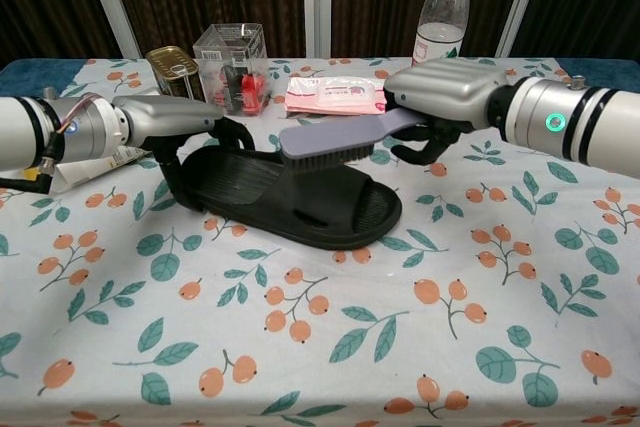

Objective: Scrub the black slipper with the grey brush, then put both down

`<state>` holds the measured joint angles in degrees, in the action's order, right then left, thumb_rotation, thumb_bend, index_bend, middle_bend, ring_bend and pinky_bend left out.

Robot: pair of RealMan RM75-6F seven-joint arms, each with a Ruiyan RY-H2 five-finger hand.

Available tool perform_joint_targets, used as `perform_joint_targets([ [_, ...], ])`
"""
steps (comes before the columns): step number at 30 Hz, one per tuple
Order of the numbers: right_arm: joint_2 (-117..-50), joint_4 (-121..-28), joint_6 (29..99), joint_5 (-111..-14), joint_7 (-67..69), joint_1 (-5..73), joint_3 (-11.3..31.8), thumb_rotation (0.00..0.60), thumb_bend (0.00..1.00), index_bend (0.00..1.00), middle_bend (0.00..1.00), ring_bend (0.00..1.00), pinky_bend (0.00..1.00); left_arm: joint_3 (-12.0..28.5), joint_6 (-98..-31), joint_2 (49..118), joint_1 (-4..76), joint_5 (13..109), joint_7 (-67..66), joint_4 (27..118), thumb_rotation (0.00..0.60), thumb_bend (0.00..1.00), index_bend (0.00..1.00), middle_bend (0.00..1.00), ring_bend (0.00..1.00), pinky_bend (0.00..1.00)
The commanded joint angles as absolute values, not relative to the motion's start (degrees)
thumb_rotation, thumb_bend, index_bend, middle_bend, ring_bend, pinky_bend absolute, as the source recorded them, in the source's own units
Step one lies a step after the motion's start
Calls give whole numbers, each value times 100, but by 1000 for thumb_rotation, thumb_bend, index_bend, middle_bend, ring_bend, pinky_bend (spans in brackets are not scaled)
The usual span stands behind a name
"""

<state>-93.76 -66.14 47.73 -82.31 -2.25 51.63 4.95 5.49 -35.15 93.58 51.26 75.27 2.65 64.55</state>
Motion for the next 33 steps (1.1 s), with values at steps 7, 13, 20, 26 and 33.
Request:
perform_joint_targets([
  [7, -10109, -5736, 4205, -7822, -755, 5459, 658, 600, 383, 1000, 955, 978, 1000, 551, -3477, 9336, 5160, 7480, 275, 6458, 600, 177, 377, 429, 255, 179],
  [13, -9850, -5976, 4226, -8119, -622, 5289, 294, 600, 383, 1000, 958, 979, 1000, 527, -3495, 9350, 5145, 7493, 343, 6430, 600, 177, 377, 428, 255, 180],
  [20, -9281, -6591, 4466, -8500, -246, 5123, 42, 600, 383, 1000, 963, 980, 1000, 511, -3506, 9348, 5156, 7517, 368, 6401, 600, 176, 378, 428, 255, 179],
  [26, -9617, -6173, 4671, -8356, -6, 5246, 489, 600, 384, 1000, 963, 981, 1000, 508, -3518, 9323, 5159, 7508, 358, 6454, 600, 176, 378, 428, 255, 179],
  [33, -10330, -5323, 4268, -8083, -352, 5508, 664, 600, 378, 1000, 963, 979, 1000, 504, -3491, 9306, 5160, 7460, 357, 6477, 600, 177, 376, 428, 255, 179],
])
